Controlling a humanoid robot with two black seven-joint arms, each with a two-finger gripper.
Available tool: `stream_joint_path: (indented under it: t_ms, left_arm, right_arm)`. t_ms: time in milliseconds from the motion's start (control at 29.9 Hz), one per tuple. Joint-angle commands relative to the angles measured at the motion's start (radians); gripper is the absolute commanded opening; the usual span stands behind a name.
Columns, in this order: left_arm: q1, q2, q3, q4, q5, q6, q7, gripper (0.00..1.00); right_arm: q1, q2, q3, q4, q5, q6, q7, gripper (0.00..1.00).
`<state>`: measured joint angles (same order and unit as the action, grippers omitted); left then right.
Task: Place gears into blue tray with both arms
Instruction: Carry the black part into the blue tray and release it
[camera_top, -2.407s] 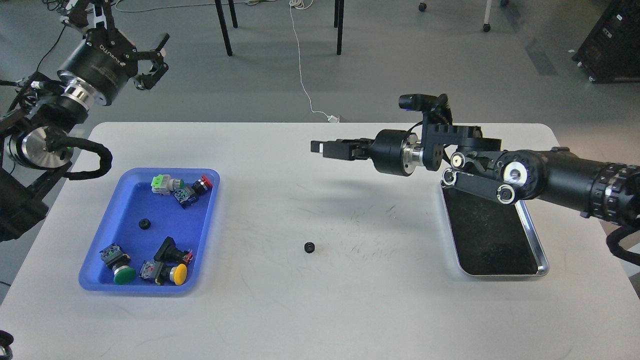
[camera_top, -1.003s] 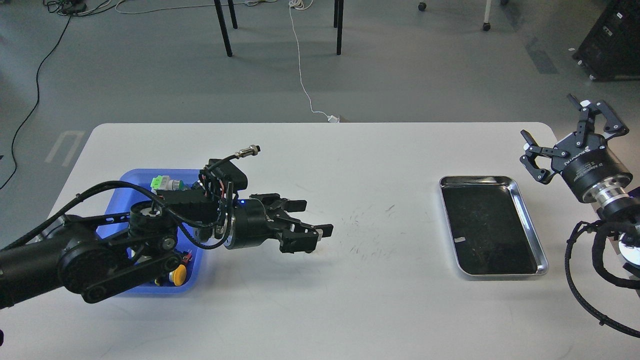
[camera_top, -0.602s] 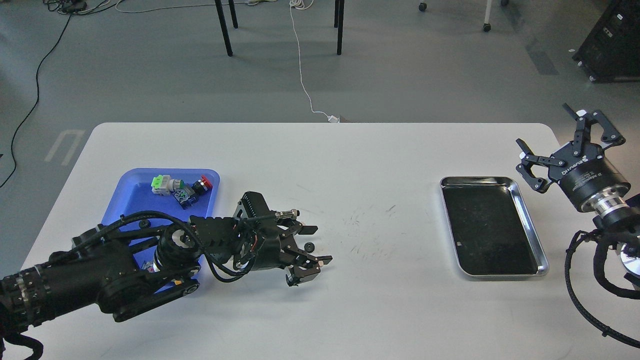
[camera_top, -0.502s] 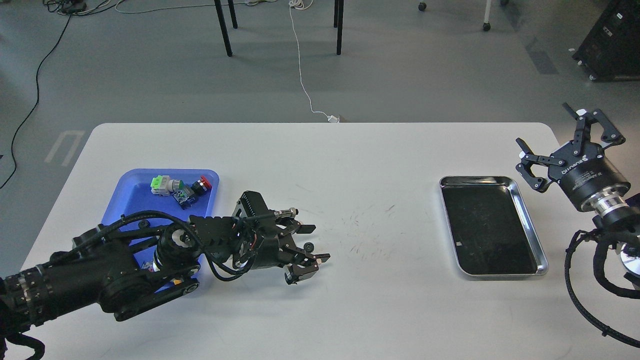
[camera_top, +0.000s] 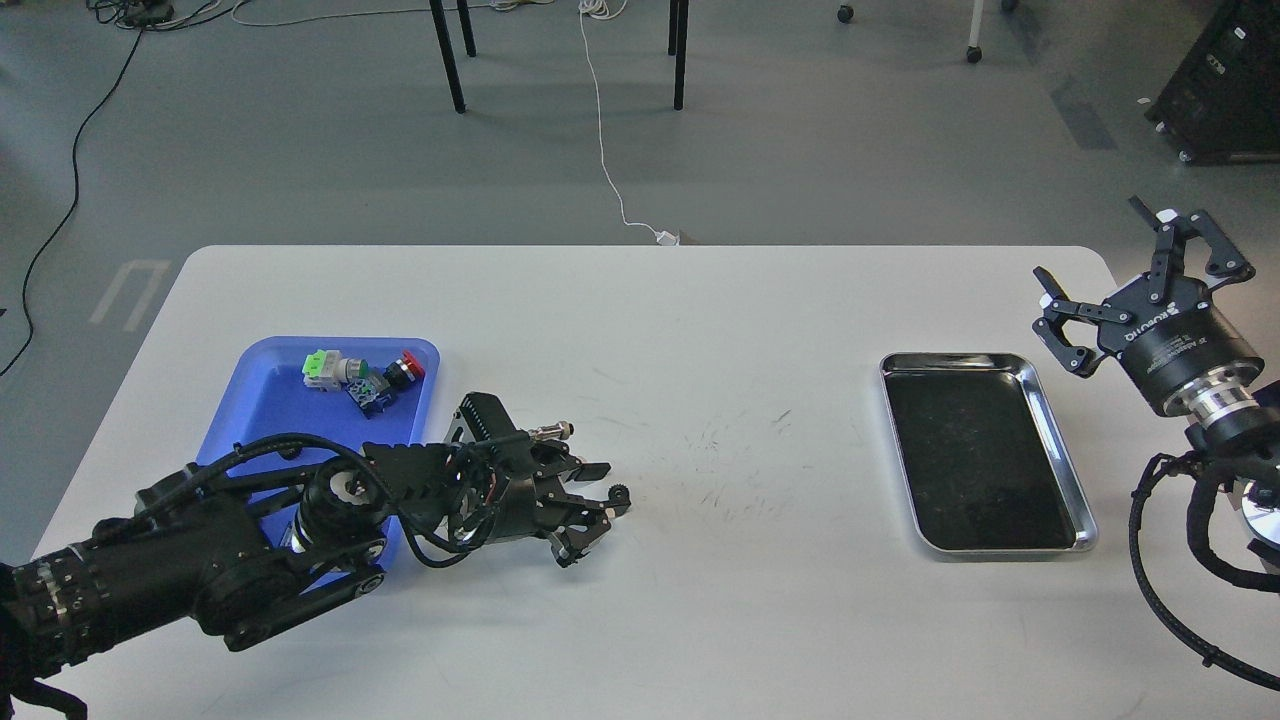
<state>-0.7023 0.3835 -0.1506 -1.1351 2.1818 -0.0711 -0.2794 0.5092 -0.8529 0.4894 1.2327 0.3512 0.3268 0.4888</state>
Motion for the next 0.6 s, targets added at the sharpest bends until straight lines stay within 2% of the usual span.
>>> stream_joint_path:
  t_ms: [0,134,267,468,568]
  left_arm:
    - [0.003,0.005,0.002,0.0,0.0,-0.003,-0.006,0.23]
    - [0.012,0.012,-0.01,-0.002,0.0,-0.001,-0.007,0.09]
    - [0.009,0.023,-0.03,-0.006,0.0,0.007,-0.001,0.08]
    - [0.009,0.116,-0.083,-0.052,0.0,0.134,-0.011,0.08]
    - [0.009,0.204,-0.089,-0.087,0.0,0.152,-0.012,0.09]
  right_arm:
    - [0.0,0.0,0.0,-0.001,0.0,-0.002,0.0,0.95]
    - [0.0,0.0,0.0,-0.001,0.0,-0.003,0.0,0.95]
    - [0.0,-0.009,0.0,0.001,0.0,-0.003,0.0,0.95]
    - [0.0,-0.021,0.002,-0.001,0.0,-0.003,0.0,0.95]
    - [0.0,-0.021,0.002,-0.001,-0.001,-0.003,0.0,0.95]
